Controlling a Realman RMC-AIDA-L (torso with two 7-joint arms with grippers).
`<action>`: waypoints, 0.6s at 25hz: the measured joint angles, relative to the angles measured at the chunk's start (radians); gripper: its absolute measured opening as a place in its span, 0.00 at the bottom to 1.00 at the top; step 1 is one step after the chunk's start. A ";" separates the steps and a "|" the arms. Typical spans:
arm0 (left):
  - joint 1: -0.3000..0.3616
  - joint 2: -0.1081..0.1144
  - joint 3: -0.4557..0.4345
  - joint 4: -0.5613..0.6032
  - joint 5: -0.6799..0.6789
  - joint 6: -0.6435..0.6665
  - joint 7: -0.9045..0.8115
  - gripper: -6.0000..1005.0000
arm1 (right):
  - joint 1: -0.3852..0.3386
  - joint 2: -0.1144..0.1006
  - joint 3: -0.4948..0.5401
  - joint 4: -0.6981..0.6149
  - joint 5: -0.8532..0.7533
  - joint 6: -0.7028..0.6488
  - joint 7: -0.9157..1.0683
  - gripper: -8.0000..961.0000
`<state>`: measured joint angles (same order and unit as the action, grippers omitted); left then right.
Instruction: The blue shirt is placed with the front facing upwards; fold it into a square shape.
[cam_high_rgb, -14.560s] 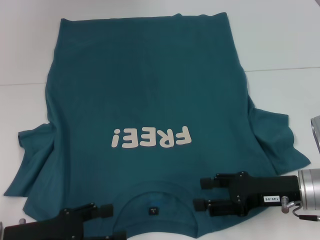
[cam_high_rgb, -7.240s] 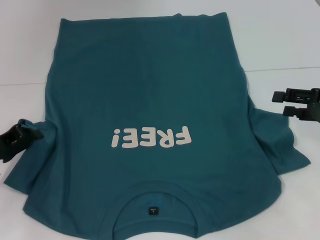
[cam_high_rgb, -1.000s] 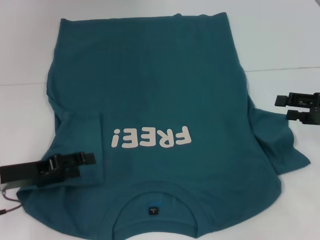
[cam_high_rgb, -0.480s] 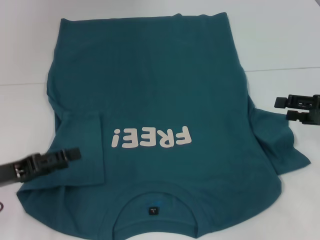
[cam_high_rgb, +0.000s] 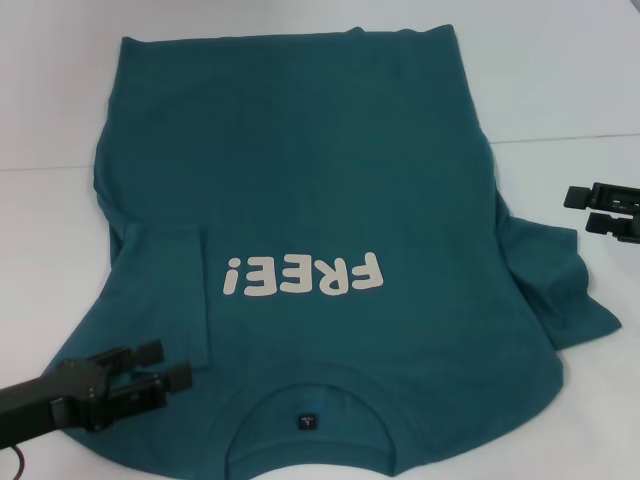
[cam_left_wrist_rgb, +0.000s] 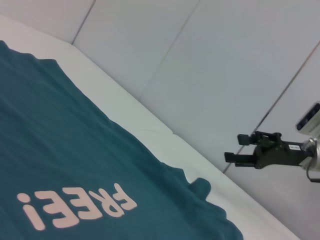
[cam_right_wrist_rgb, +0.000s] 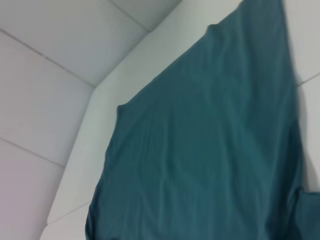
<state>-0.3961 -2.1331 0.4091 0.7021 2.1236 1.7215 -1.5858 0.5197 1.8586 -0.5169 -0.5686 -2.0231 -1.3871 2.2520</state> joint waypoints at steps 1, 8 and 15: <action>0.002 0.000 -0.002 -0.001 -0.004 -0.003 -0.003 0.81 | -0.001 0.001 0.001 0.000 0.005 -0.009 -0.019 0.83; 0.001 0.004 -0.039 -0.005 -0.018 0.000 -0.035 0.81 | 0.012 0.021 -0.003 -0.002 0.021 -0.100 -0.151 0.82; 0.004 -0.003 -0.049 -0.018 -0.050 0.005 -0.034 0.81 | 0.019 0.032 -0.007 0.002 0.019 -0.098 -0.137 0.80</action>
<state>-0.3920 -2.1360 0.3602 0.6838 2.0737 1.7264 -1.6202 0.5383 1.8910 -0.5238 -0.5663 -2.0040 -1.4850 2.1147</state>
